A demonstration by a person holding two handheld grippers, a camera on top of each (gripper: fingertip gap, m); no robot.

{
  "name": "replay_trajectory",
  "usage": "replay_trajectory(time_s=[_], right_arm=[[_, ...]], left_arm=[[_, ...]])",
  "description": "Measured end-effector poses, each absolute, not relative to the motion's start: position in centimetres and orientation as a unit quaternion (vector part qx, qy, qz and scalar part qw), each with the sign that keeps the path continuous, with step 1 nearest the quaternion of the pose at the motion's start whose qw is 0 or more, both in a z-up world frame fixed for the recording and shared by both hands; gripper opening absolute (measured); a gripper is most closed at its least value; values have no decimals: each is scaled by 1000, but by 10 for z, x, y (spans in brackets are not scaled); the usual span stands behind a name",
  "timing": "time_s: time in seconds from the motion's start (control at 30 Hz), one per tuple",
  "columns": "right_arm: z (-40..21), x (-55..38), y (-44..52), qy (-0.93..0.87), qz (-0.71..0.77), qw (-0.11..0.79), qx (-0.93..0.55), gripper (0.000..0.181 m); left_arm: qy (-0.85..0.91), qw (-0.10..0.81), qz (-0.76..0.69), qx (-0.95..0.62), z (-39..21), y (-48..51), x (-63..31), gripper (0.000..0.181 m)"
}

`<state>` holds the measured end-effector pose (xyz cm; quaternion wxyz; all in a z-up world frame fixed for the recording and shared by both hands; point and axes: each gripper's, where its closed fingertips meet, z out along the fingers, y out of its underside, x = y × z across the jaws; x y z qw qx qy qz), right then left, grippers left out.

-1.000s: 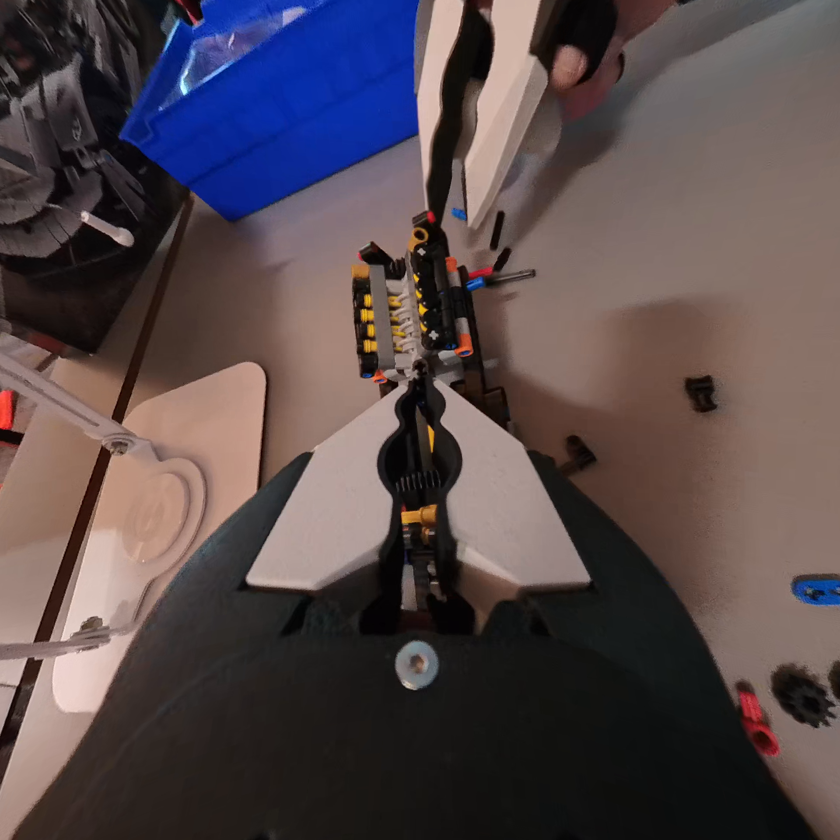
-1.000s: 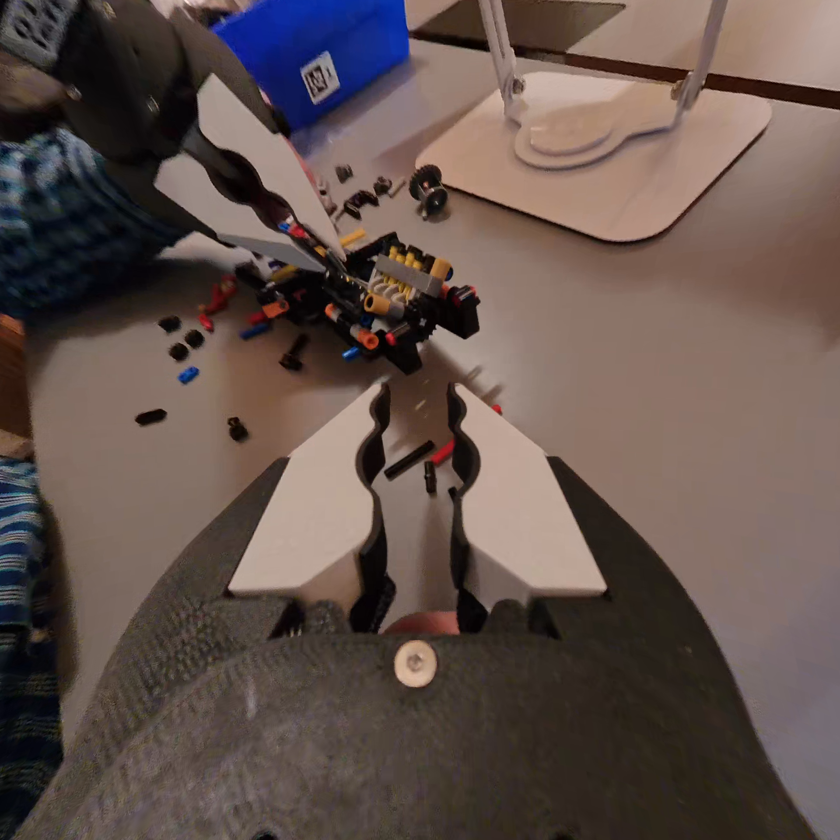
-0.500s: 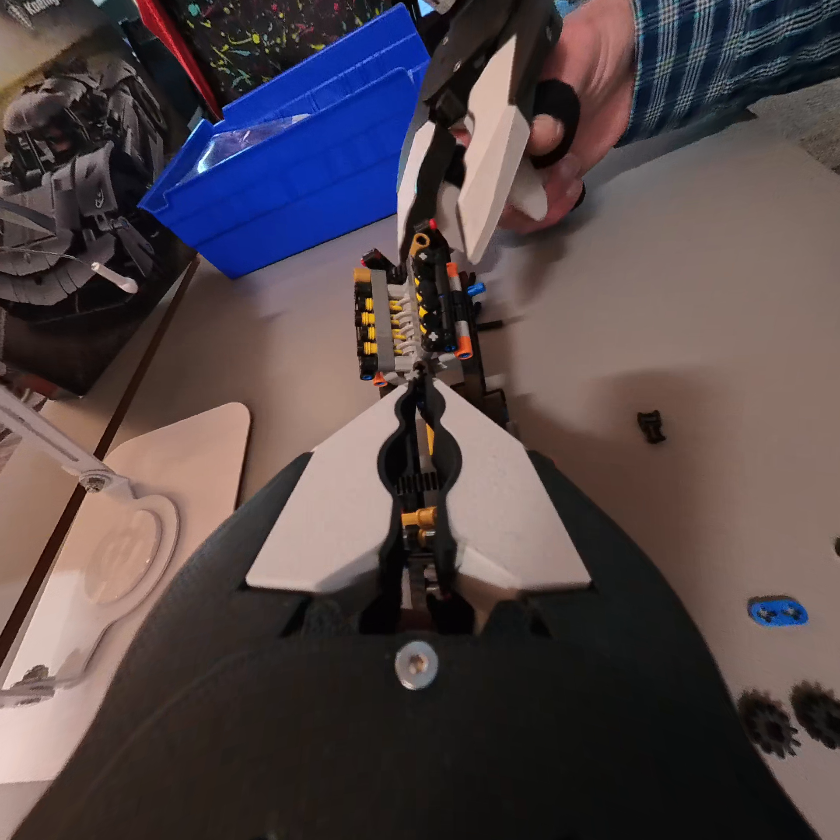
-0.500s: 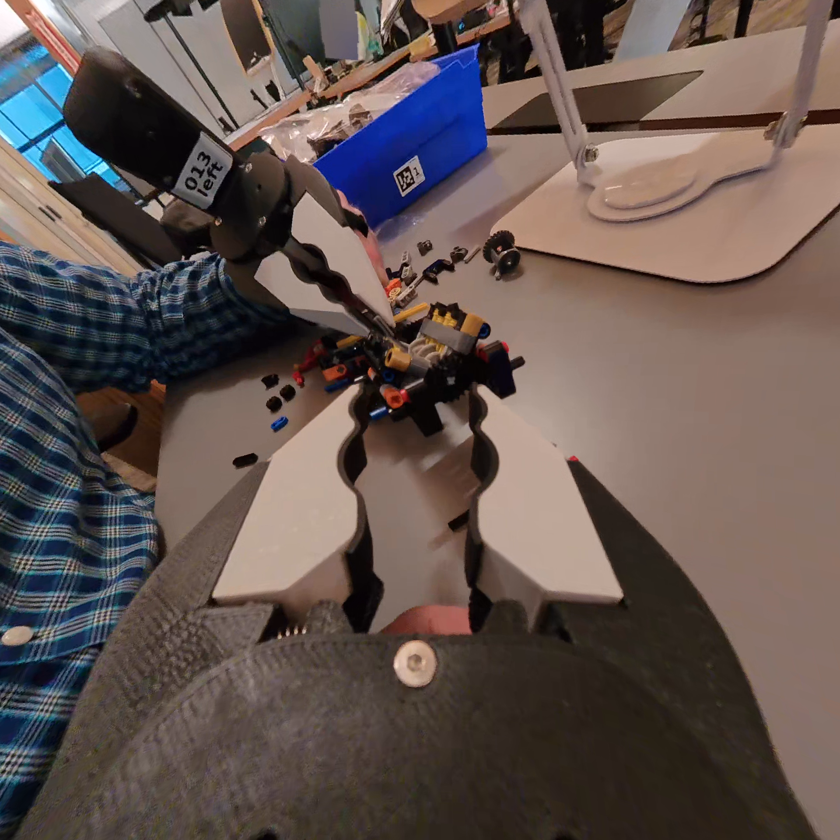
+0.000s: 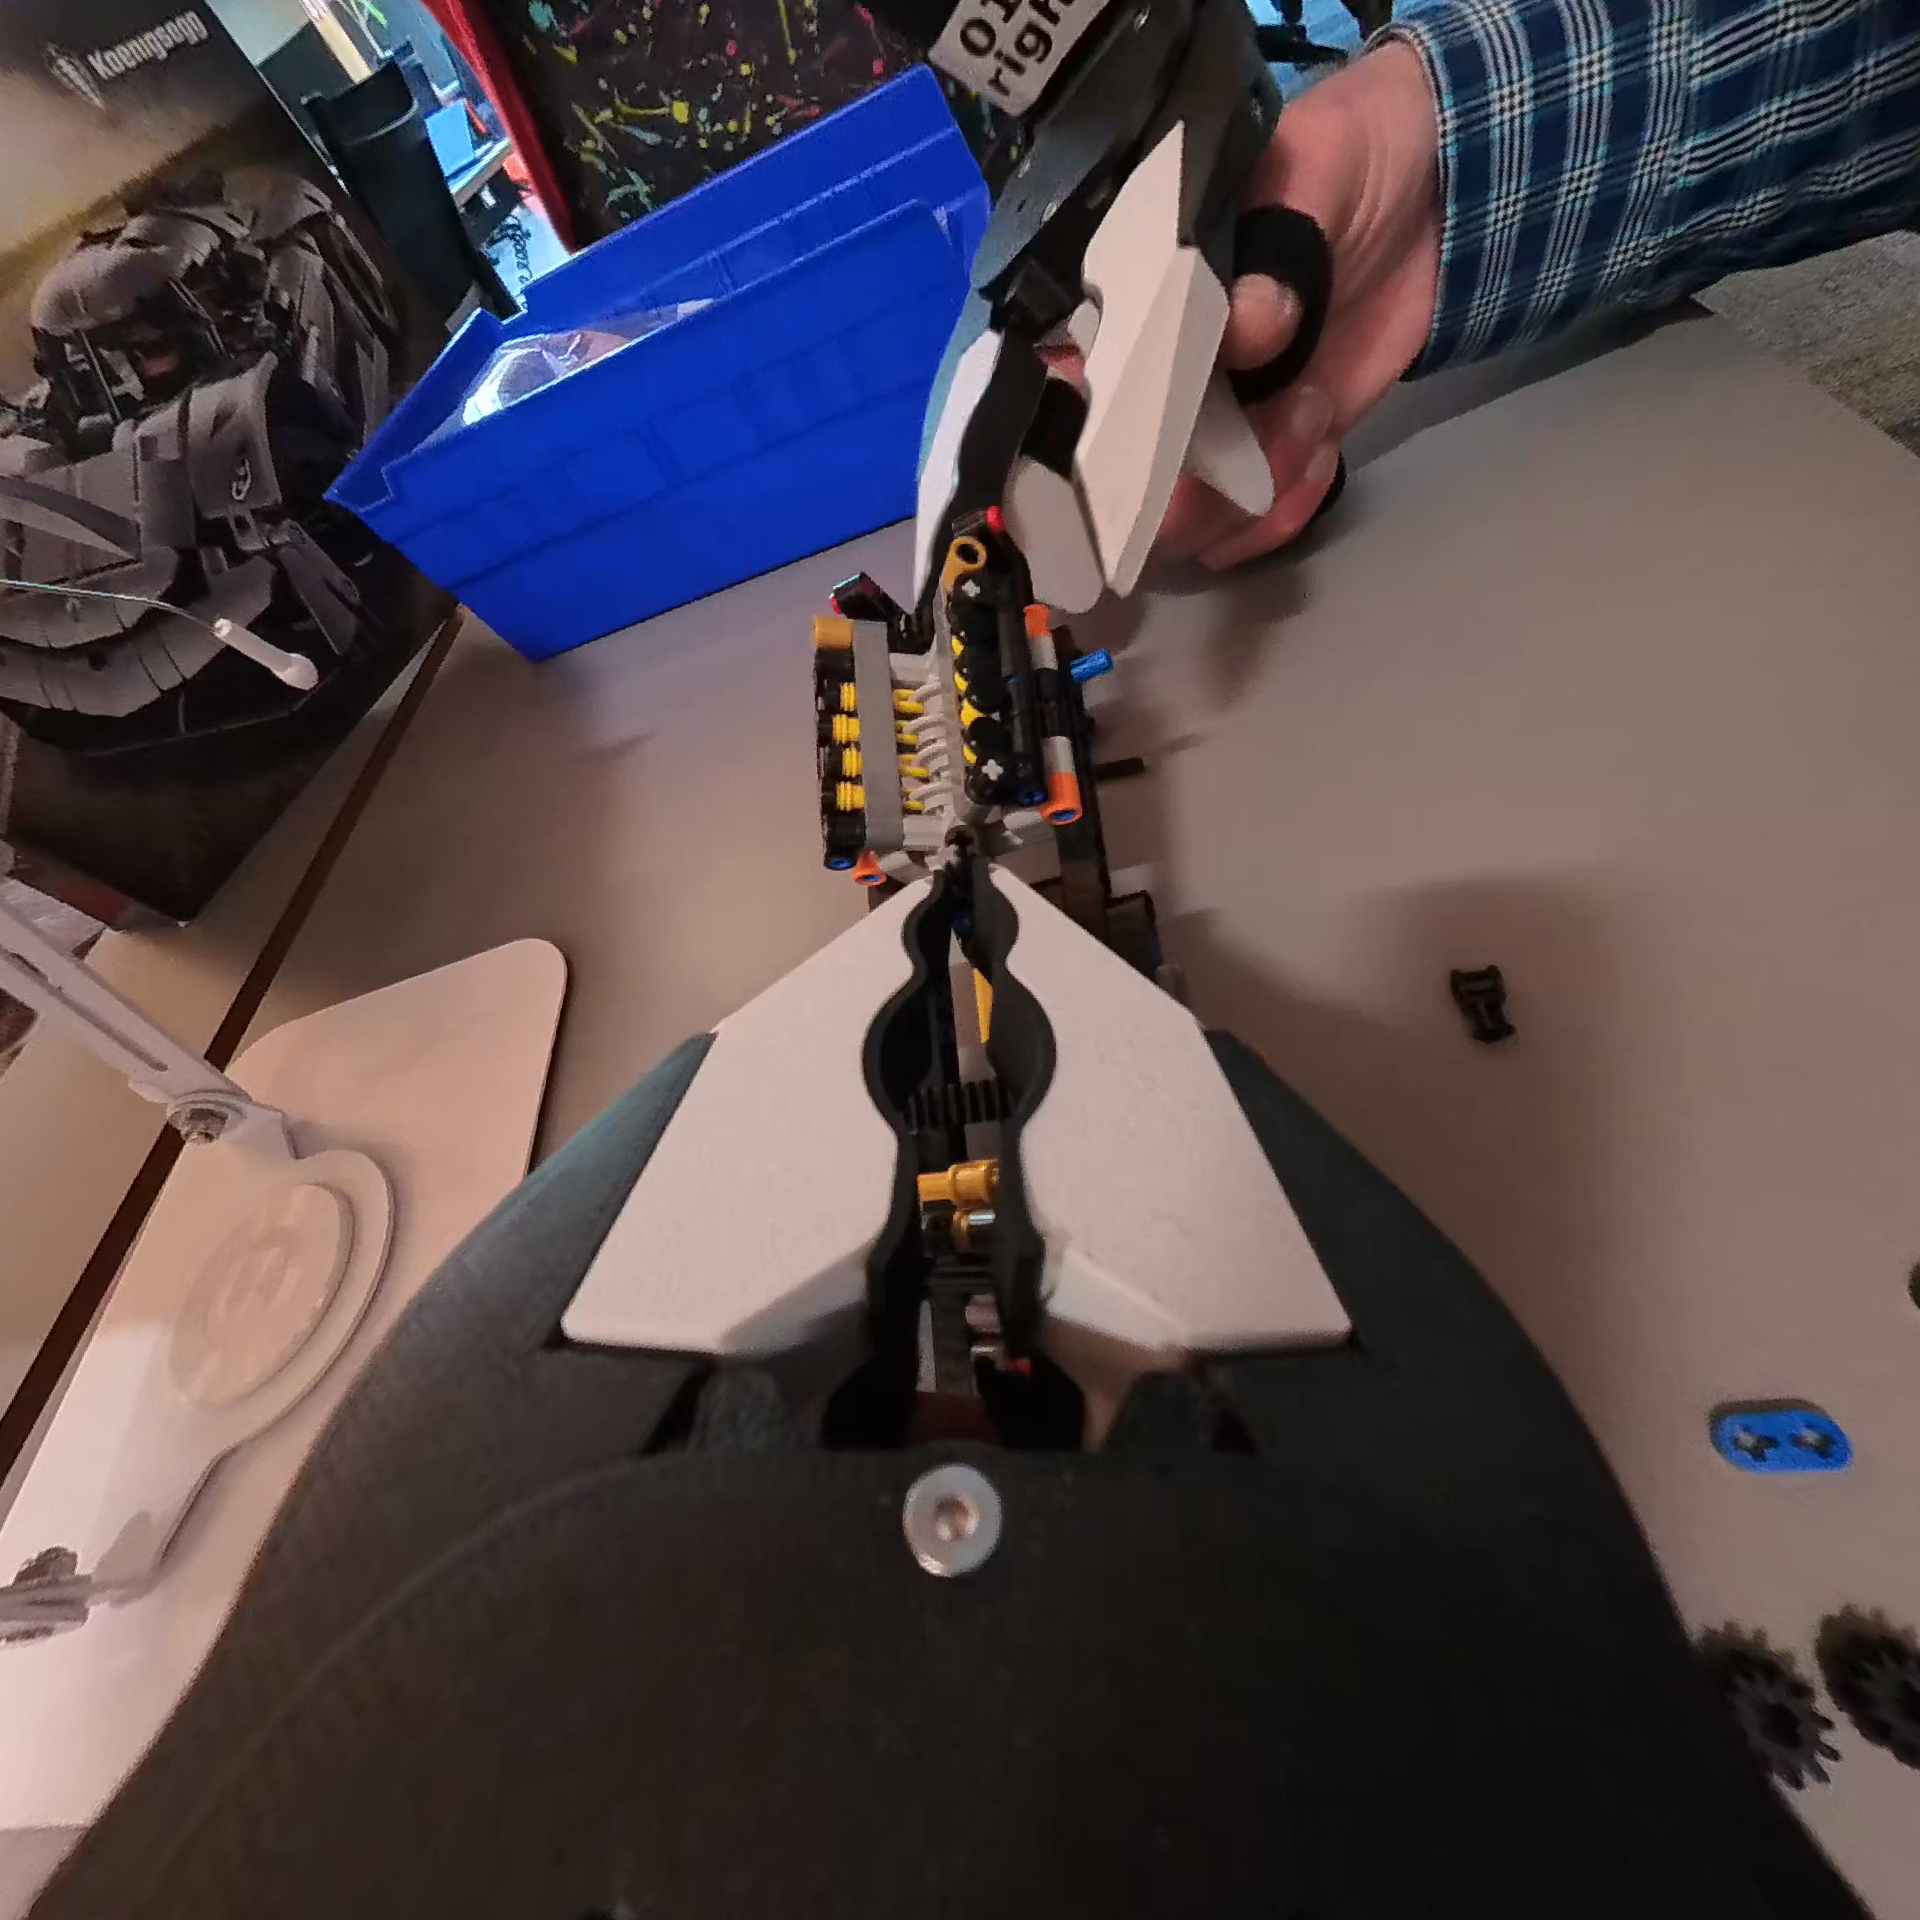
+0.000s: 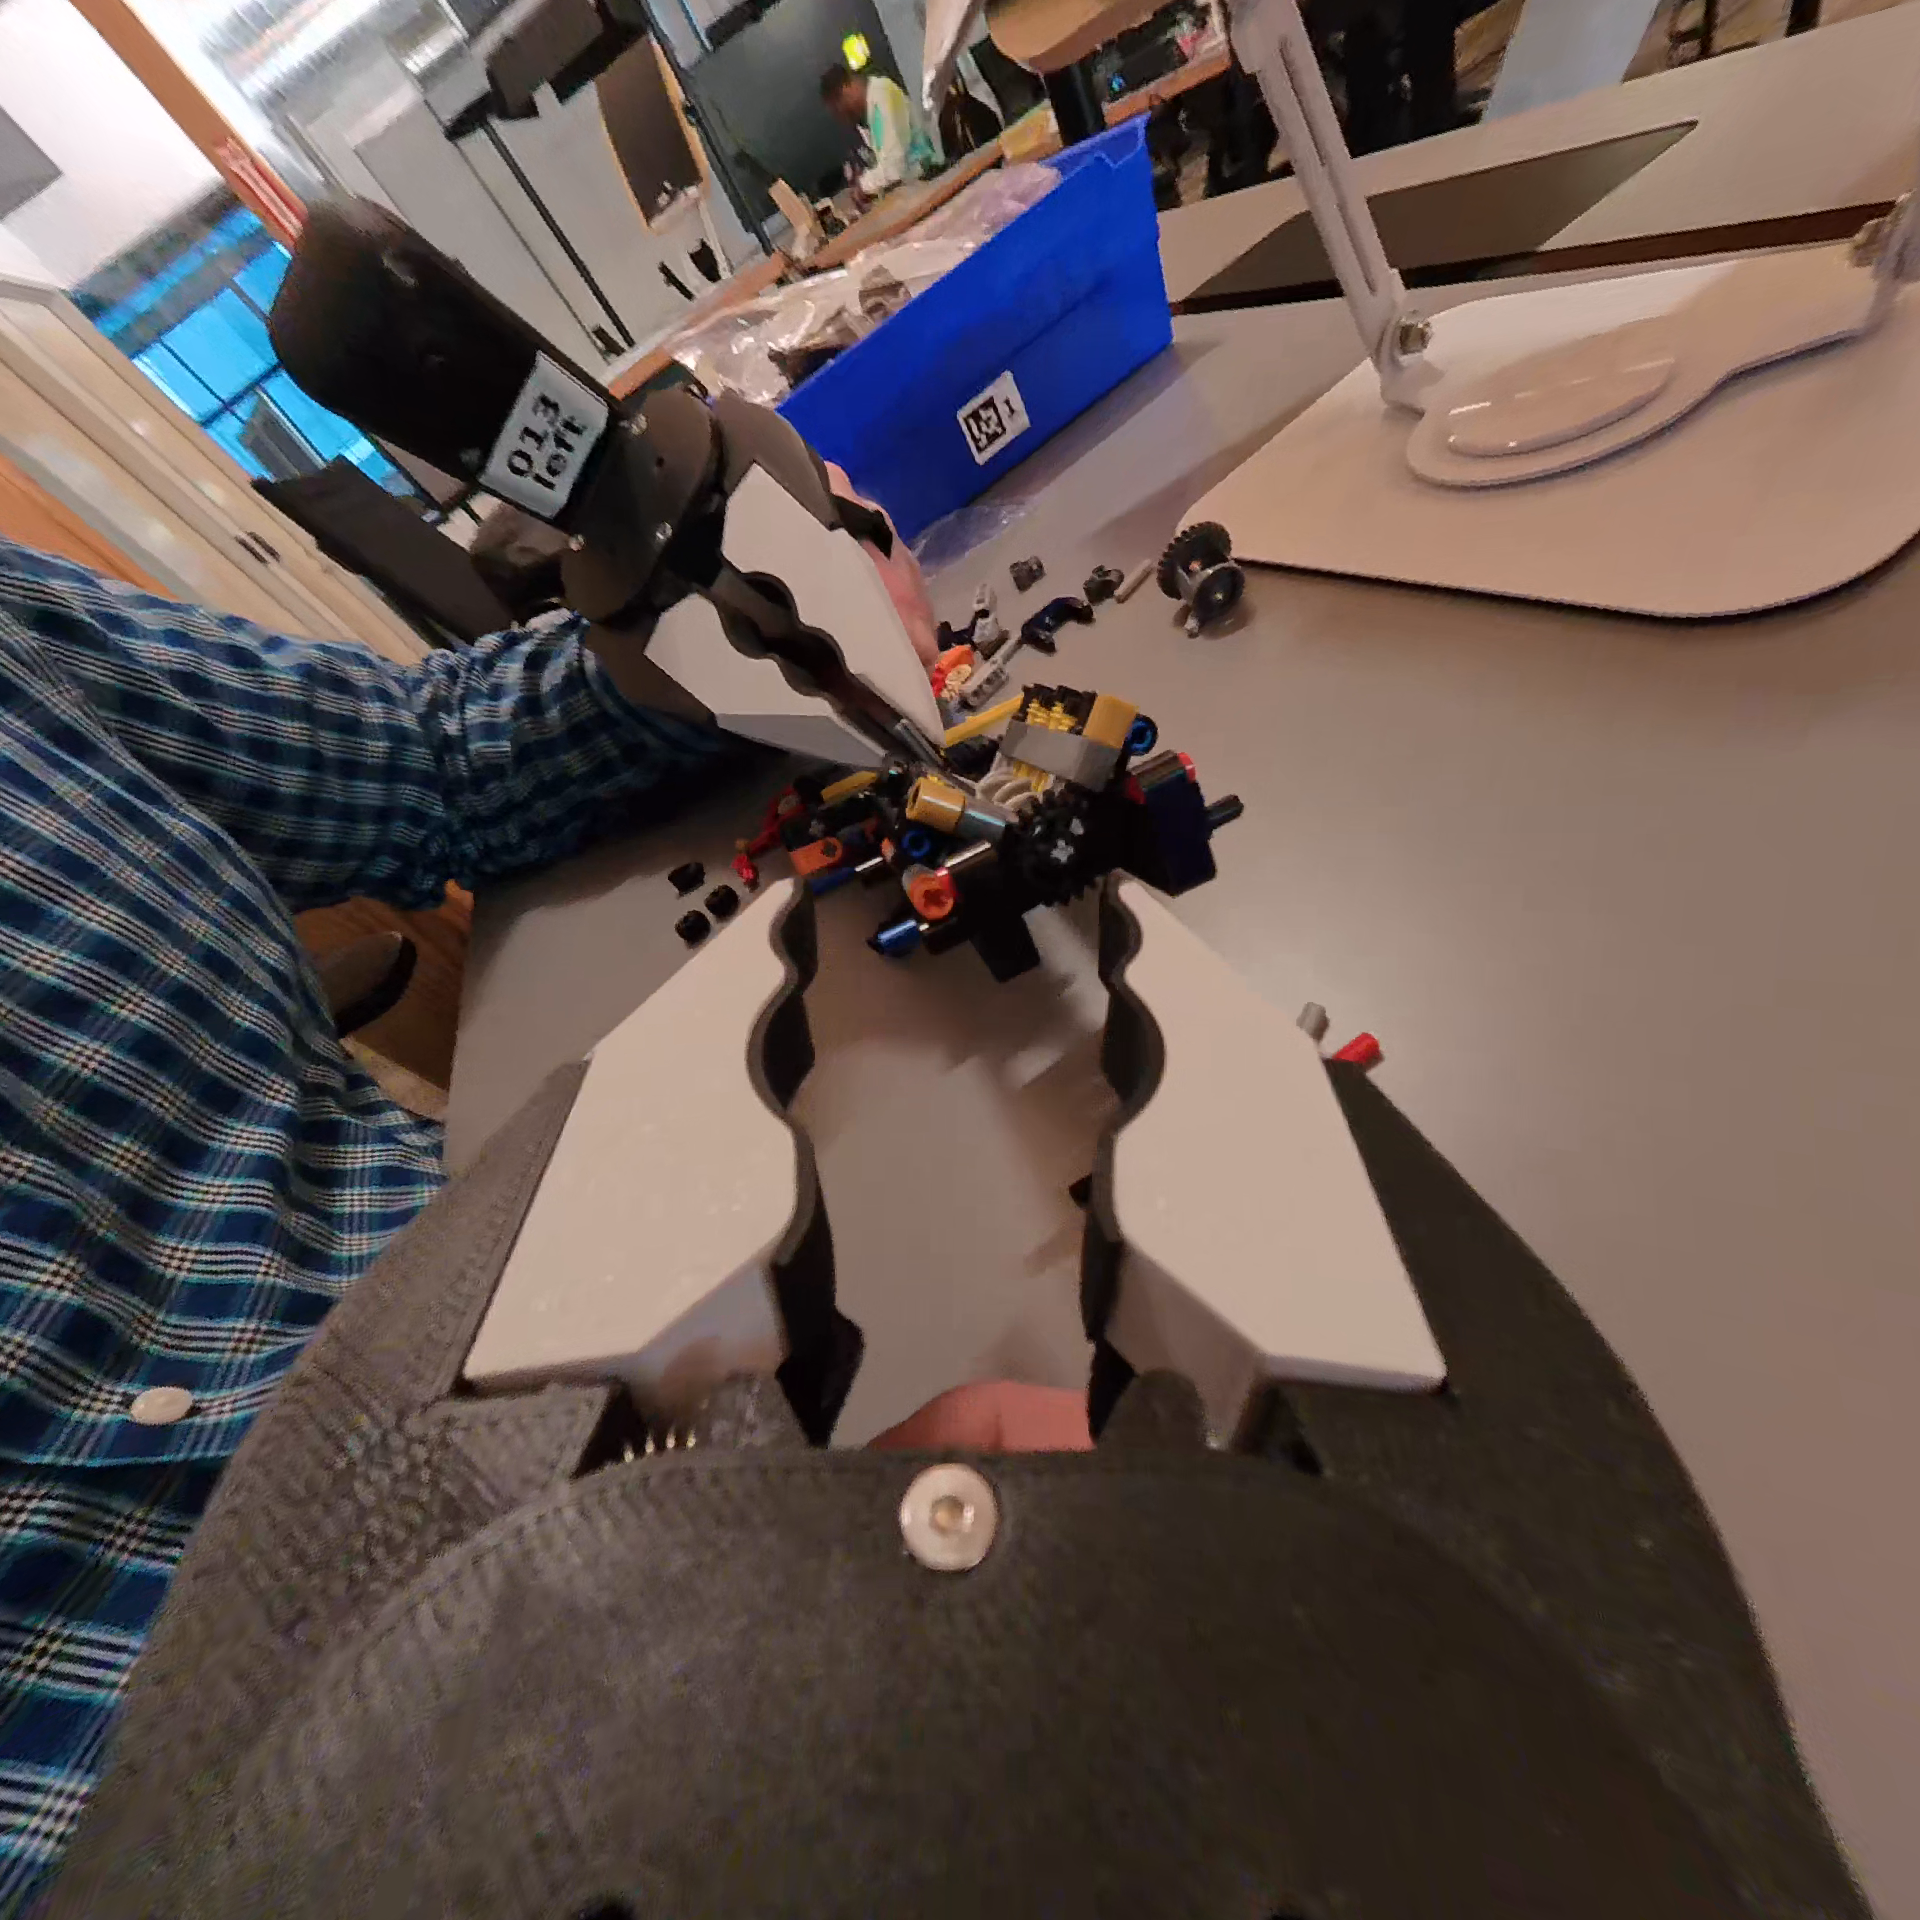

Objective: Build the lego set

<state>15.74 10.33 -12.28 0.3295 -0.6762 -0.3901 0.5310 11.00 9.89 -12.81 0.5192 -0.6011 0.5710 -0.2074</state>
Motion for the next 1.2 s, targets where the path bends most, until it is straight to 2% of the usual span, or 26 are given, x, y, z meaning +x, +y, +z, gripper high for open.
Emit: replay_trajectory(time_s=[0.2, 0.27, 0.33, 0.47, 0.73, 0.8, 0.93, 1.1, 1.2], right_arm=[[-115, 164, 97, -393, 558, 326, -654, 37], [-115, 165, 99, -386, 559, 328, -656, 41], [-117, 166, 103, -378, 554, 329, -664, 52], [-116, 162, 101, -387, 554, 332, -658, 58], [-114, 170, 97, -390, 570, 320, -648, 38], [-114, 171, 103, -378, 563, 328, -657, 52], [-116, 168, 101, -387, 558, 327, -657, 56], [-115, 172, 96, -396, 566, 318, -649, 39], [-114, 176, 99, -386, 567, 321, -653, 43]], left_arm=[[565, 524, -209, -602, -126, 100, 110, 0], [566, 524, -211, -601, -127, 100, 110, 0], [570, 523, -207, -599, -128, 100, 111, 0], [570, 523, -214, -597, -127, 98, 113, 0], [568, 525, -215, -596, -127, 99, 113, 0], [572, 521, -215, -596, -128, 98, 113, 0], [574, 520, -214, -595, -130, 97, 115, 0], [570, 525, -217, -594, -128, 98, 115, 0], [573, 522, -222, -591, -128, 95, 116, 0]])
